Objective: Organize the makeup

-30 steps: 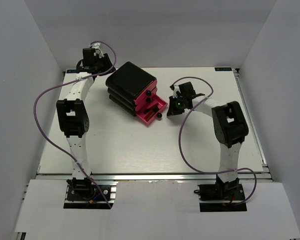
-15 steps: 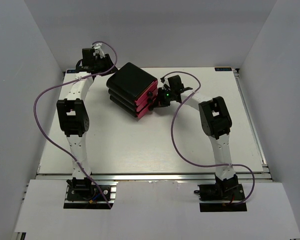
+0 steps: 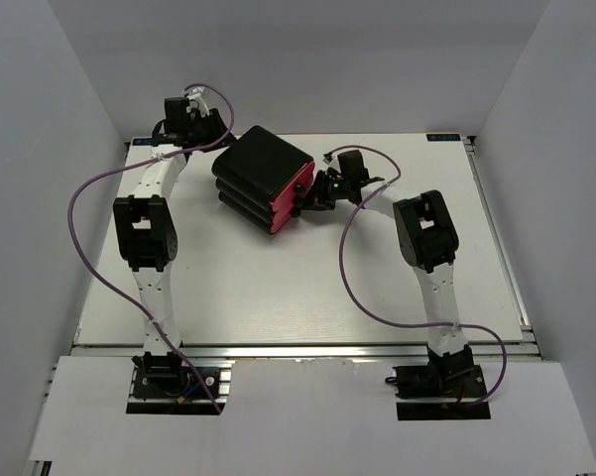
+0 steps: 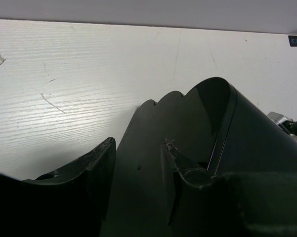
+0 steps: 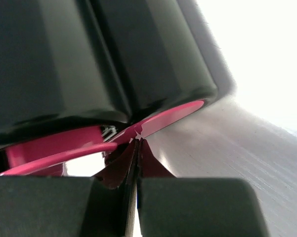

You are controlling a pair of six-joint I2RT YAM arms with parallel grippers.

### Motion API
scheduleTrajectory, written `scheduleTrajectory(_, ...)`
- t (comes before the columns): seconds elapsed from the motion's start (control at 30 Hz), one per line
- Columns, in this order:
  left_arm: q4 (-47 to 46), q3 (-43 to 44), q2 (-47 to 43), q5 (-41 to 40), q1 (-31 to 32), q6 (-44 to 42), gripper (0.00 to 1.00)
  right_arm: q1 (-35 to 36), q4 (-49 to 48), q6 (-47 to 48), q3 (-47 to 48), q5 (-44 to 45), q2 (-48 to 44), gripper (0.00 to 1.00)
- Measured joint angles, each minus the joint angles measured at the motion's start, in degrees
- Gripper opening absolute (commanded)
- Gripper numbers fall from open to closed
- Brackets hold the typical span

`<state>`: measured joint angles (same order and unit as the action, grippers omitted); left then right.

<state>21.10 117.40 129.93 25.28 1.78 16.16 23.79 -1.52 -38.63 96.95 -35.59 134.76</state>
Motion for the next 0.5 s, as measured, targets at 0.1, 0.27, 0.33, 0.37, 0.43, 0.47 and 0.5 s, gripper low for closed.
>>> scheduleTrajectory(0.1,-0.2,-0.1,0.0,0.0,0.0,0.0,0.52,0.2,-0.4,2.1,-0.5,0.7,-0.5,0.0)
scheduleTrajectory(0.27,-0.1,-0.1,0.0,0.4,0.0,0.2,0.52,0.6,-0.9,6.0,-2.3,3.0,-3.7,0.0)
scheduleTrajectory(0.33,-0.3,-0.3,0.0,0.5,0.0,0.4,0.52,0.8,1.0,7.7,-1.3,4.3,-4.3,0.0)
scheduleTrajectory(0.37,-0.5,-0.3,0.0,0.5,0.0,0.4,0.52,0.9,2.5,8.6,-0.2,5.1,-4.3,0.0)
scheduleTrajectory(0.43,-0.9,-0.6,0.0,0.5,-0.1,0.6,0.52,1.4,4.9,10.0,1.3,6.7,-4.3,0.0)
scheduleTrajectory(0.47,-1.2,-0.7,0.0,0.5,-0.1,0.8,0.52,1.7,5.7,10.8,2.0,7.4,-4.3,0.0)
scheduleTrajectory(0.5,-1.5,-0.9,0.0,0.5,-0.2,0.9,0.52,1.9,6.5,11.3,2.5,8.1,-4.3,0.0)
